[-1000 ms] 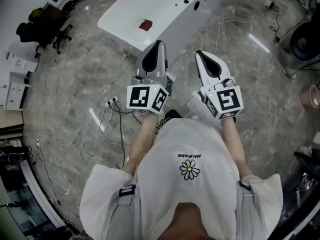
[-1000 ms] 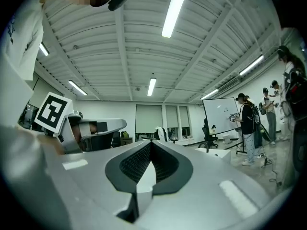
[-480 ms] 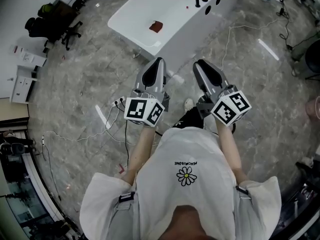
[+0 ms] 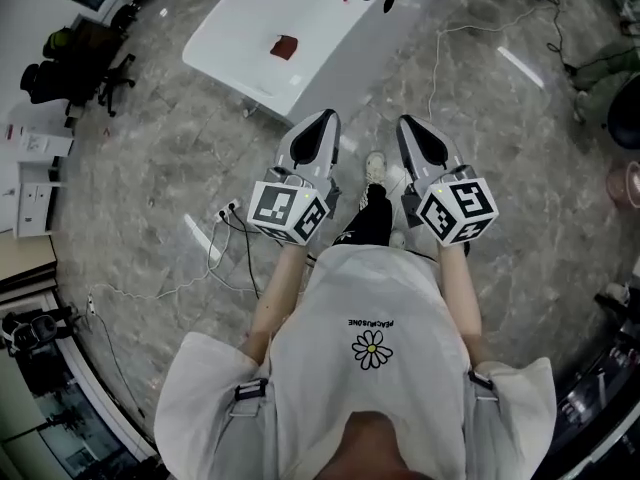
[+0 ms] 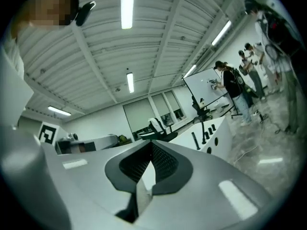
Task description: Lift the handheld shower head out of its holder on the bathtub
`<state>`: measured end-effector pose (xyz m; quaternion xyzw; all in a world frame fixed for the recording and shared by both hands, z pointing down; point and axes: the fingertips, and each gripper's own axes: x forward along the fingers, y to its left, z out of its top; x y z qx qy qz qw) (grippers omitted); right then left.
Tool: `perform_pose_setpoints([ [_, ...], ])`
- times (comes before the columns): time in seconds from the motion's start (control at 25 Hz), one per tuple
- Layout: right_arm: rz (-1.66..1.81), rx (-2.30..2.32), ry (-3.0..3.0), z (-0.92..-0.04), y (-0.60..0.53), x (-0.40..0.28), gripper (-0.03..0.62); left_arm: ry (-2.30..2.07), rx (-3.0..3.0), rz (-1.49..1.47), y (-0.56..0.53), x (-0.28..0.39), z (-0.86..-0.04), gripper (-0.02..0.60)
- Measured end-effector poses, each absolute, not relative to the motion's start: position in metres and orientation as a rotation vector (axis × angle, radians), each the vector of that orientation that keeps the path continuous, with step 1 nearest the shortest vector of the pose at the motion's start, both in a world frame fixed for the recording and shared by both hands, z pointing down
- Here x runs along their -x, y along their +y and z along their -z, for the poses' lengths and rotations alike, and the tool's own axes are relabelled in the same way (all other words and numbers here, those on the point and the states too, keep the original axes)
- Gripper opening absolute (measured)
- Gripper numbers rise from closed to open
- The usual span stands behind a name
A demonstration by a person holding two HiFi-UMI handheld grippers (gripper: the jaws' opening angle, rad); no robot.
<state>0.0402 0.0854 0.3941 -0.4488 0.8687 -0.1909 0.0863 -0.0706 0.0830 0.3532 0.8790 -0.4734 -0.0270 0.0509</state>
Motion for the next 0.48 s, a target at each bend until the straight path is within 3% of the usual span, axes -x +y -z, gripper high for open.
perform_pose_setpoints([
  [0.2,0.488,1.394,2.627,-0.393,0.019,-0.032,0.023,-1.441,-2.702,0.142,0.017,0.077,-0.344,0.0],
  [0.48,0.552,1.257,2.733,-0.378,-0.105,0.015,0.023,-1.566,-2.543,0.352,-0.11,0.141,-0.338,0.0],
])
